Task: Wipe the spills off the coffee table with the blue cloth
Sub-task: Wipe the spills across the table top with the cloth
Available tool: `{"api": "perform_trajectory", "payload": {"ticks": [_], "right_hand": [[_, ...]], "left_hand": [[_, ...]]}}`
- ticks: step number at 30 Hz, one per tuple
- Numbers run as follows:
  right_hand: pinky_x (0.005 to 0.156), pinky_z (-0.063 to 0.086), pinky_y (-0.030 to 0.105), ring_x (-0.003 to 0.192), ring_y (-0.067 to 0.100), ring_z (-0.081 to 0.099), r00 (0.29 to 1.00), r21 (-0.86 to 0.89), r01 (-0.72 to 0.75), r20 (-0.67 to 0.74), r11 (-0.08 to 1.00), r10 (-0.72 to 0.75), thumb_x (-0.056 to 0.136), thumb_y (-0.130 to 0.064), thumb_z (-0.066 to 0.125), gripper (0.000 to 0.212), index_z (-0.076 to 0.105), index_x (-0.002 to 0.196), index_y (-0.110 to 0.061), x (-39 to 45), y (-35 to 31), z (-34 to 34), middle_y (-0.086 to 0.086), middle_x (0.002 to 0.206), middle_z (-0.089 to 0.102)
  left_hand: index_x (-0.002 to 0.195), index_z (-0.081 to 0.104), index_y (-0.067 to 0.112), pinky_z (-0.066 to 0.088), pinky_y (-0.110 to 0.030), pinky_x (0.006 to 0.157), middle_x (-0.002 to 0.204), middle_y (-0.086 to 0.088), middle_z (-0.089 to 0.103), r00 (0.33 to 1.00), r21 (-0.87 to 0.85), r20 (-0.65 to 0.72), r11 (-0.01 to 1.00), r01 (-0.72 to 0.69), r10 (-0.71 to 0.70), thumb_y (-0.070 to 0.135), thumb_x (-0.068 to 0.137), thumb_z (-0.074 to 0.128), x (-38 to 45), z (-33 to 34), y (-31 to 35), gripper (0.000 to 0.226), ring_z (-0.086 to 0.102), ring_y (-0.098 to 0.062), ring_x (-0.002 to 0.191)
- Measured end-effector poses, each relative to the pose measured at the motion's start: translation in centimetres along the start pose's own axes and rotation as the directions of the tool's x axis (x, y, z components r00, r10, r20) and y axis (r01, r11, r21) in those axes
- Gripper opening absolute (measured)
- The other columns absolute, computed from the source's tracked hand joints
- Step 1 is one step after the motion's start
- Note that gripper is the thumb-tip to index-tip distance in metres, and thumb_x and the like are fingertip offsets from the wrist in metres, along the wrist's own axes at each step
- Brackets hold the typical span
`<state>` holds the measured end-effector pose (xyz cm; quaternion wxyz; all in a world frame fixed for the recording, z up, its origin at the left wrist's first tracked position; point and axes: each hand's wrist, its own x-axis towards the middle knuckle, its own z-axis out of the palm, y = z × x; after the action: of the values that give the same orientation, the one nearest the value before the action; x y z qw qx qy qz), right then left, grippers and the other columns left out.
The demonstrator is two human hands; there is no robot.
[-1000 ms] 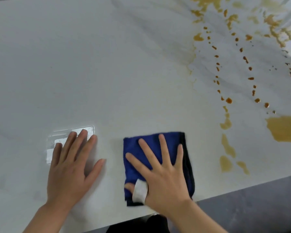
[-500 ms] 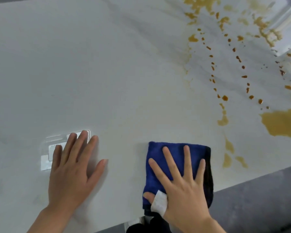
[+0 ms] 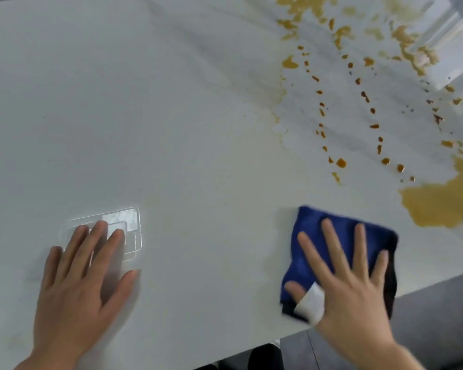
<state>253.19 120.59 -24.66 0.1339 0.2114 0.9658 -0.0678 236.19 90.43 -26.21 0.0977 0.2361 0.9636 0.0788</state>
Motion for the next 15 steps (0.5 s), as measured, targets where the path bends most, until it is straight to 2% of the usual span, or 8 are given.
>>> {"api": "perform_trajectory", "payload": {"ticks": [3,6,9,13,15], "right_hand": [[0.097,0.019,0.075,0.137,0.048,0.018,0.981,-0.025,0.191,0.02,0.981,-0.191,0.078,-0.075,0.031,0.074,0.032,0.14,-0.037,-1.2,-2.6,0.9,0.005,0.151,0.031],[0.099,0.021,0.074,0.137,0.046,0.021,0.95,-0.056,0.312,-0.005,0.948,-0.313,0.081,-0.074,0.028,0.068,0.032,0.14,-0.041,2.6,-3.1,0.2,0.001,0.151,0.032],[0.102,0.016,0.071,0.141,0.041,0.016,0.969,-0.097,0.24,-0.041,0.966,-0.245,0.083,-0.073,0.017,0.066,0.024,0.142,-0.045,7.8,-1.5,-1.2,-0.003,0.154,0.026],[0.11,0.001,0.064,0.144,0.03,-0.01,0.997,-0.07,0.046,-0.062,0.996,-0.05,0.073,-0.081,-0.001,0.067,-0.01,0.135,-0.057,10.9,3.5,-2.3,-0.014,0.155,-0.005],[0.11,0.002,0.065,0.144,0.029,-0.013,0.999,-0.069,0.012,-0.049,0.998,-0.016,0.074,-0.082,-0.003,0.068,-0.013,0.136,-0.055,9.8,4.8,-2.3,-0.014,0.153,-0.012]], "left_hand": [[0.138,0.042,0.022,0.015,-0.049,0.113,0.15,-0.003,0.033,0.999,-0.008,0.029,1.0,0.025,-0.025,0.071,0.086,0.014,0.0,-0.2,0.0,0.076,0.019,-0.02,0.142],[0.138,0.043,0.022,0.014,-0.048,0.114,0.15,-0.002,0.033,0.998,-0.033,0.032,0.998,0.049,-0.048,0.073,0.085,0.014,-0.1,-0.4,0.1,0.079,0.019,-0.018,0.142],[0.139,0.042,0.023,0.011,-0.043,0.116,0.151,0.001,0.032,0.998,-0.042,0.035,0.998,0.05,-0.049,0.073,0.085,0.015,-0.1,-0.5,0.3,0.078,0.018,-0.016,0.143],[0.139,0.042,0.022,0.01,-0.041,0.115,0.149,0.003,0.032,0.999,-0.045,0.019,0.998,0.032,-0.031,0.071,0.086,0.017,-0.1,-0.6,0.2,0.076,0.015,-0.012,0.144],[0.137,0.045,0.018,0.013,-0.043,0.113,0.147,0.002,0.035,1.0,-0.038,0.005,0.999,0.015,-0.015,0.07,0.087,0.018,0.0,-0.7,0.4,0.077,0.016,-0.012,0.143]]}}
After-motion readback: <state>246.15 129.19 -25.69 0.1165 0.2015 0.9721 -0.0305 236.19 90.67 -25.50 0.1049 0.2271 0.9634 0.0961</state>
